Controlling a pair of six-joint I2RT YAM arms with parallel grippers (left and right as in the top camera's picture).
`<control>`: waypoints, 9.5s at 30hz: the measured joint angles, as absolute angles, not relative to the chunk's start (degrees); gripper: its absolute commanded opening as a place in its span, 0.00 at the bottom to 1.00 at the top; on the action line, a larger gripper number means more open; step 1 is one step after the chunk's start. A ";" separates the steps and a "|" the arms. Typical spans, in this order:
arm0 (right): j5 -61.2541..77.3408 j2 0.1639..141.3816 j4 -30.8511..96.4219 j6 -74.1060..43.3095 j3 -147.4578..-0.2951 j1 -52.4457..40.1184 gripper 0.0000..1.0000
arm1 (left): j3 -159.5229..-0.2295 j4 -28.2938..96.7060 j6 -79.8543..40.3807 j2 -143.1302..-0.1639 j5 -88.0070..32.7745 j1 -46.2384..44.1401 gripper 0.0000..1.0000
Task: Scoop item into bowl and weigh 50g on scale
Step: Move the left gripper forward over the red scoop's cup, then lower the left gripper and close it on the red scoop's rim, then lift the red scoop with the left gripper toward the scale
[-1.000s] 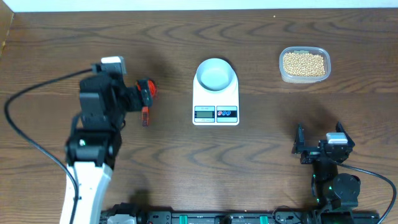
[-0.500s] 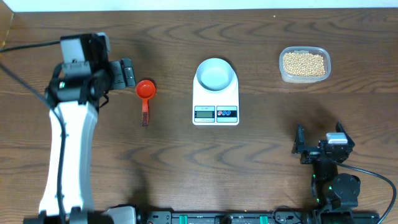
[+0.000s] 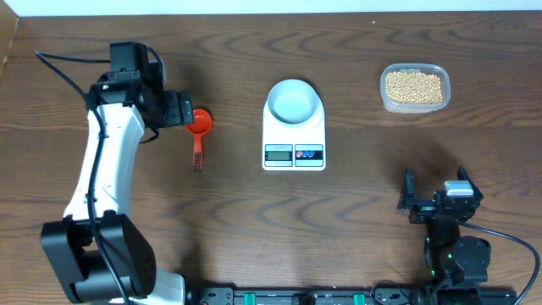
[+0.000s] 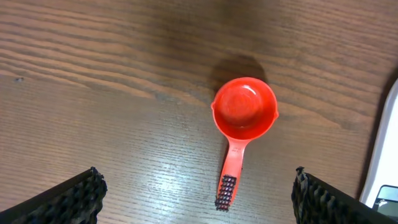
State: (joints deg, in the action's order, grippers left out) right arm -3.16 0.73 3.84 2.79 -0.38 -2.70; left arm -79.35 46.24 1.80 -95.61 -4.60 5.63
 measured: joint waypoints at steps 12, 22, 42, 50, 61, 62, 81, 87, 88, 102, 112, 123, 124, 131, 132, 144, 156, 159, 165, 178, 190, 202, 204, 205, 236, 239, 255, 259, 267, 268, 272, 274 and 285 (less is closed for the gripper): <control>-3.16 0.73 3.84 2.81 -0.38 -2.70 0.99 | -79.35 44.34 1.80 -97.78 -4.60 5.63 0.98; -3.16 0.73 3.84 2.79 -0.38 -2.70 0.99 | -79.35 44.36 1.76 -98.43 -4.60 5.63 0.98; -3.16 0.73 3.84 2.79 -0.38 -2.70 0.99 | -79.35 40.62 1.76 -111.33 -4.60 5.63 0.98; -3.16 0.73 3.84 2.79 -0.38 -2.70 0.99 | -79.35 39.81 1.76 -113.89 -4.60 5.63 0.98; -3.16 0.73 3.84 2.79 -0.38 -2.70 0.99 | -79.35 38.92 1.76 -115.09 -4.60 5.63 0.98; -3.18 0.73 3.84 2.79 -0.38 -2.70 0.99 | -79.35 38.57 1.76 -115.09 -4.60 5.63 0.98; -3.18 0.73 3.84 2.81 -0.38 -2.70 0.99 | -79.35 37.45 1.76 -115.09 -4.60 5.63 0.98; -3.16 0.73 3.84 2.79 -0.38 -2.70 0.99 | -79.35 37.80 1.76 -115.09 -4.60 5.63 0.98; -3.16 0.73 3.84 2.79 -0.38 -2.70 0.99 | -79.35 37.85 1.76 -115.09 -4.60 5.63 0.98; -3.16 0.73 3.84 2.79 -0.38 -2.70 0.99 | -79.35 38.09 1.76 -115.09 -4.60 5.63 0.98; -3.16 0.73 3.84 2.79 -0.38 -2.70 0.99 | -79.35 38.09 1.76 -115.09 -4.60 5.63 0.99; -3.16 0.73 3.84 2.79 -0.38 -2.70 0.99 | -79.35 38.11 1.76 -115.09 -4.60 5.63 0.93; -3.16 0.73 3.84 2.79 -0.38 -2.70 0.99 | -79.35 38.09 1.76 -115.09 -4.60 5.63 0.93; -3.16 0.73 3.84 2.79 -0.38 -2.70 0.99 | -79.35 37.50 1.76 -115.09 -4.62 5.63 0.93; -3.16 0.73 3.84 2.81 -0.38 -2.70 0.99 | -79.35 37.41 1.76 -115.09 -4.62 5.63 0.93; -3.16 0.73 3.84 2.81 -0.38 -2.70 0.99 | -79.35 36.97 1.76 -115.09 -4.62 5.63 0.93; -3.16 0.73 3.84 2.81 -0.38 -2.70 0.99 | -78.19 35.68 1.76 -115.09 -4.60 5.63 0.93; -3.18 0.73 3.84 2.79 -0.38 -2.70 0.99 | -78.19 35.68 1.76 -115.09 -4.60 5.63 0.93; -3.16 0.73 3.84 2.79 -0.38 -2.70 0.99 | -78.19 35.68 1.76 -115.09 -4.62 5.63 0.93; -3.16 0.73 3.84 2.79 -0.38 -2.70 0.99 | -78.19 35.66 1.76 -115.09 -4.62 5.63 0.66; -3.16 0.73 3.84 2.79 -0.38 -2.70 0.99 | -78.19 35.64 1.76 -115.09 -4.62 5.63 0.40; -3.16 0.73 3.84 2.79 -0.38 -2.70 0.99 | -78.19 35.53 1.74 -115.09 -4.91 5.63 0.34; -3.16 0.73 3.84 2.79 -0.38 -2.70 0.99 | -78.19 35.53 1.72 -115.09 -5.26 5.63 0.31; -3.16 0.73 3.84 2.79 -0.38 -2.70 0.99 | -78.19 35.53 1.74 -115.09 -5.45 5.63 0.31; -3.16 0.73 3.84 2.79 -0.38 -2.70 0.99 | -78.19 35.51 1.54 -115.09 -6.98 5.63 0.07; -3.16 0.73 3.84 2.79 -0.38 -2.70 0.99 | -78.19 35.53 1.54 -115.09 -6.98 5.63 0.07; -3.16 0.73 3.84 2.79 -0.38 -2.70 0.99 | -78.19 35.53 1.52 -115.09 -6.98 5.63 0.07; -3.16 0.73 3.84 2.81 -0.38 -2.70 0.99 | -78.19 35.53 1.50 -115.09 -6.98 5.63 0.07; -3.16 0.73 3.84 2.79 -0.38 -2.70 0.99 | -78.19 35.55 1.50 -114.45 -6.98 5.63 0.07; -3.16 0.73 3.84 2.79 -0.38 -2.70 0.99 | -78.19 35.57 1.50 -114.17 -7.01 5.63 0.07; -3.16 0.73 3.84 2.79 -0.38 -2.70 0.99 | -78.19 35.73 1.50 -112.64 -7.01 5.63 0.07; -3.16 0.73 3.84 2.79 -0.38 -2.70 0.99 | -78.19 35.73 1.23 -111.85 -6.98 5.63 0.07; -3.16 0.73 3.84 2.79 -0.38 -2.70 0.99 | -78.19 36.34 0.16 -106.85 -6.98 5.63 0.07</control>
State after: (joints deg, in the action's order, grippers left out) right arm -3.16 0.73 3.84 2.79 -0.38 -2.70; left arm -78.19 36.34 0.16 -106.85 -6.98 5.63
